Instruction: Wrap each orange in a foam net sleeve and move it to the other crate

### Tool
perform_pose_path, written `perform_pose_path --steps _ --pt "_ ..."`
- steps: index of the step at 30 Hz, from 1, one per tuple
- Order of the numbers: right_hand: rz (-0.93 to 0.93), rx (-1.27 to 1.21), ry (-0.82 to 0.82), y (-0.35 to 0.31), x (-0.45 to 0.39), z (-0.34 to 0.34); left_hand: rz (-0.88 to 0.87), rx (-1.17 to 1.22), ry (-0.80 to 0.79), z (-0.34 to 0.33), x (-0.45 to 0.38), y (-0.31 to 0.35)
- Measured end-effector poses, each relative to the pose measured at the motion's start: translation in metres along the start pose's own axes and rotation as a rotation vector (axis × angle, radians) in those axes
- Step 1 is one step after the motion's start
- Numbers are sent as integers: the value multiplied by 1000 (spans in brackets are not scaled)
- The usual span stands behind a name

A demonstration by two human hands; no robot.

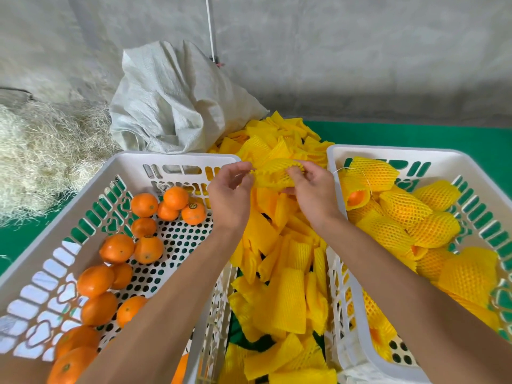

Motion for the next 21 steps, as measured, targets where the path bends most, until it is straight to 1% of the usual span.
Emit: perform_pose_path --steps 1,2,4,7,9,11,12,14,15,18,19,20,21 --pt "-17 -12 36 2 -3 5 29 39 19 3 -3 -2" --pt "-4 33 52 4 -4 9 50 66 25 4 -5 -5" --pt "76 206 17 5 -4 11 60 52 1 3 -5 -5" --pt "203 421 -48 5 -3 7 22 -16 -55 1 -2 -2" --pt "272 527 -60 3 -2 5 -25 -27 -24 10 -3 2" --pt "270 563 -78 3 -2 5 -40 -96 55 29 -13 1" --pt "256 553 -104 6 -2 4 -18 -160 88 41 -22 -5" --pt "223 528 -166 10 -2 1 94 -330 84 66 -38 -26" --pt "217 526 -189 11 -2 -1 171 -463 36 79 -45 -42" --pt "222 510 -240 14 0 -5 424 -1059 -191 122 -44 -98" --pt "222 505 -250 15 0 -6 473 -1240 -239 137 -39 -113" --pt "220 503 -258 16 0 -7 473 -1401 -277 150 -35 -124" --pt "215 500 -264 17 0 -7 427 -1546 -322 159 -31 -133"
Point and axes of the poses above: each hand's wrist, its own x-axis away from the middle knuckle, its own z-axis out of the back of the hand, y = z × x, the point moved 5 cm from there along -x, towards the middle knuckle, and after that the axes turned 5 degrees about z, right-handed, at the moved point
